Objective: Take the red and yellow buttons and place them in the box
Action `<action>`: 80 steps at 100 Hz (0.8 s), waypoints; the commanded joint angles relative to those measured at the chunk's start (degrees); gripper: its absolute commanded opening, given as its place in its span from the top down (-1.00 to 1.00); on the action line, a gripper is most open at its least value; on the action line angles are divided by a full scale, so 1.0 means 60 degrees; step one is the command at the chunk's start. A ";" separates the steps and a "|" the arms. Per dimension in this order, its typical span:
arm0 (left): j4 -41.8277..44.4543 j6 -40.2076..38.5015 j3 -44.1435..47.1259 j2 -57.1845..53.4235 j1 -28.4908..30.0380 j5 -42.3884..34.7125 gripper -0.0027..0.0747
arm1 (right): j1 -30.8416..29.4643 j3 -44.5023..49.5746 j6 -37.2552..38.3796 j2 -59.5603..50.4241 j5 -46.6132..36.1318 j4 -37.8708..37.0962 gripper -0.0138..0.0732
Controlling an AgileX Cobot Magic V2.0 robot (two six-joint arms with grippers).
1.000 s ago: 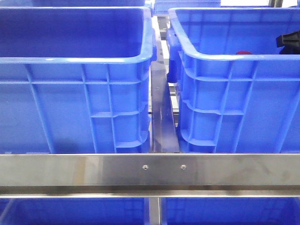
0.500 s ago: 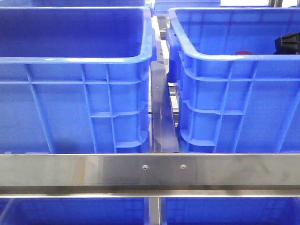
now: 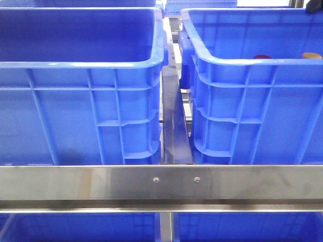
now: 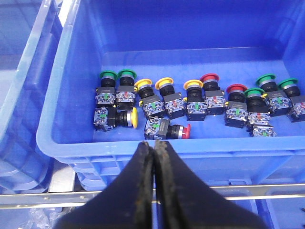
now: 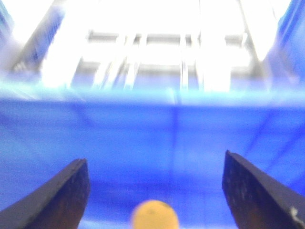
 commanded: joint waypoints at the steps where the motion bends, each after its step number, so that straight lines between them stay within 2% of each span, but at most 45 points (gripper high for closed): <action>1: 0.0081 -0.0080 -0.0264 0.0028 0.0037 -0.0688 0.98 | 0.0216 0.0076 0.0121 -0.1173 -0.0211 0.0939 -0.69; 13: 0.0081 -0.0080 -0.0264 0.0028 0.0037 -0.0688 0.98 | 0.0763 0.0627 0.0121 -0.2070 -0.0863 0.0939 -0.69; 34: 0.0081 -0.0080 -0.0264 0.0028 0.0037 -0.0688 0.98 | 0.1422 0.1789 0.0121 -0.3660 -0.1142 0.0939 -0.68; 80: 0.0081 -0.0080 -0.0264 0.0028 0.0037 -0.0688 0.98 | 0.1488 0.4931 0.0301 -0.8473 -0.0756 0.0939 -0.68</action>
